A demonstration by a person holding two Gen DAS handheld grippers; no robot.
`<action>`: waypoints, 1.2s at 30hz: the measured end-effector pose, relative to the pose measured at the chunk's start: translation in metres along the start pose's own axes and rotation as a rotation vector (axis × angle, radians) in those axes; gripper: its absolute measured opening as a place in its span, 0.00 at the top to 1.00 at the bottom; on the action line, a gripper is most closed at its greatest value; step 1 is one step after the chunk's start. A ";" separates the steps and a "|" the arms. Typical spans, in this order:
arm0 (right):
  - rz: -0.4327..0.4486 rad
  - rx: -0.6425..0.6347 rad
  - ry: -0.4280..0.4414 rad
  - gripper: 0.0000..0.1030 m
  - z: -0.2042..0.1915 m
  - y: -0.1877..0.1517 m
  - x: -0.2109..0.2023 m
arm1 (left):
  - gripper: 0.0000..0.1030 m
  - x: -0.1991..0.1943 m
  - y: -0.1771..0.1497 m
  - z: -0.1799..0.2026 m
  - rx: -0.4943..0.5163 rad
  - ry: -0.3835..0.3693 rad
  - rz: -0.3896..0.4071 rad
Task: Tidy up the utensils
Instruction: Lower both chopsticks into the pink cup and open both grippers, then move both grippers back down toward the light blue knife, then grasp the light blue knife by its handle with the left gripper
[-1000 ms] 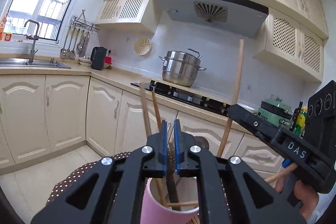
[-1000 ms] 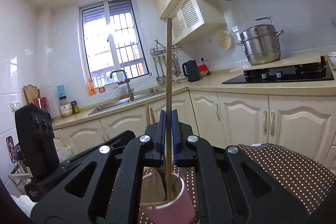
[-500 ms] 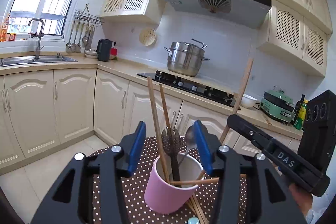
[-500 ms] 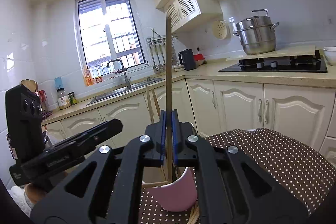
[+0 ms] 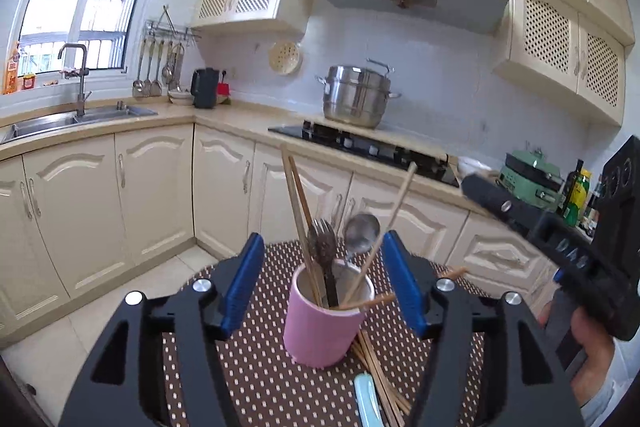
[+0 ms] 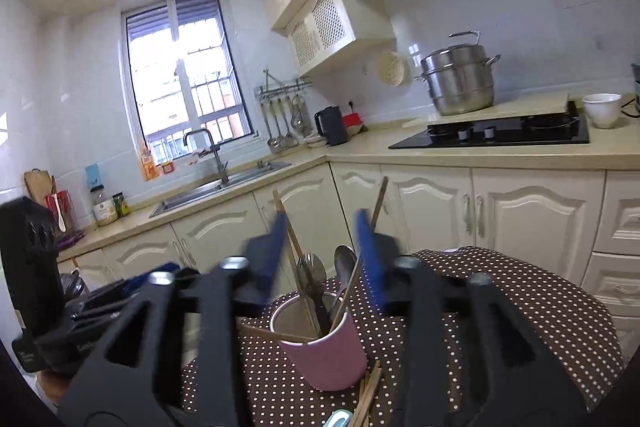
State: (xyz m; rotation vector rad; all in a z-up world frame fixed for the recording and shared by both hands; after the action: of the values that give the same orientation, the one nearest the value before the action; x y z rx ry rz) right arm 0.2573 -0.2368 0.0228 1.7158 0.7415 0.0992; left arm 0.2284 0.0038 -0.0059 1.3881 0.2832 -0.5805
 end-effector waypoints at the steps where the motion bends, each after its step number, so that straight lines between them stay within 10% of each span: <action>1: -0.002 -0.002 -0.008 0.56 0.000 -0.001 -0.004 | 0.41 -0.001 -0.002 0.001 0.002 0.000 -0.014; 18: -0.442 0.076 -0.152 0.47 0.034 -0.097 -0.008 | 0.41 0.072 -0.105 0.021 0.023 -0.028 -0.665; 36: -0.551 0.154 -0.157 0.46 0.068 -0.151 -0.009 | 0.41 0.124 -0.124 0.041 0.070 0.104 -0.774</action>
State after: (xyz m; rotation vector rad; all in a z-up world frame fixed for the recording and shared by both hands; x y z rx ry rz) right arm 0.2167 -0.2857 -0.1302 1.5823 1.0962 -0.4775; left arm 0.2580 -0.0722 -0.1663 1.3557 0.9112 -1.1586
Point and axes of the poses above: each gripper's, at about its wrist camera, not at the fingertips, and x roughly the way its jaws point, z to its right, y to its top, the point moved 2 cm from there along x, roughly the way its jaws point, and after that the axes turned 11 degrees about -z, right-handed, at the moved point
